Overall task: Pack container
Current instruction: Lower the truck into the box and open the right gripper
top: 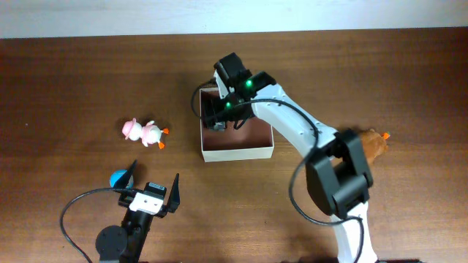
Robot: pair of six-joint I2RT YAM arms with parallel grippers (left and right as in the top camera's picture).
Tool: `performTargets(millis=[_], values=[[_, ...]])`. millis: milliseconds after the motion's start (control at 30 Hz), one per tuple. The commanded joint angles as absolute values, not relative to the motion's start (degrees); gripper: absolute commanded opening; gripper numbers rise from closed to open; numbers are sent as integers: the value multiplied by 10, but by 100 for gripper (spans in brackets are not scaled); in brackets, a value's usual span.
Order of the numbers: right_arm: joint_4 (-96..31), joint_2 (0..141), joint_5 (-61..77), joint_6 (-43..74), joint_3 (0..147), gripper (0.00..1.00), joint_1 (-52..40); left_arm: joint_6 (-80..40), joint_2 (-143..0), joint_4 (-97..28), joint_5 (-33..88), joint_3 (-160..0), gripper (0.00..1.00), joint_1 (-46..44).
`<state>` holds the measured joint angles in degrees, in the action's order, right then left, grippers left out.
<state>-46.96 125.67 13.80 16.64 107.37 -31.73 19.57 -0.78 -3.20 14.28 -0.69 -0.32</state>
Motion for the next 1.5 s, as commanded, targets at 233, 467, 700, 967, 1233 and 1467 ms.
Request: performTargets(millis=[233, 467, 700, 967, 1233, 1467], values=[[-541, 1191, 54, 155, 1095, 50, -322, 198, -3, -35, 139, -5, 100, -3], [-541, 1195, 10, 155, 1071, 43, -322, 198, -3, -35, 139, -5, 100, -3], [-471, 1202, -9, 155, 1013, 43, -322, 198, -3, -35, 139, -5, 100, -3], [-439, 1232, -35, 153, 1002, 43, -322, 198, -3, -35, 139, -5, 100, -3], [-413, 1258, -28, 153, 999, 43, -322, 198, -3, -35, 139, -5, 100, -3], [-393, 1262, 21, 138, 999, 43, -322, 198, -3, -35, 139, -5, 100, -3]])
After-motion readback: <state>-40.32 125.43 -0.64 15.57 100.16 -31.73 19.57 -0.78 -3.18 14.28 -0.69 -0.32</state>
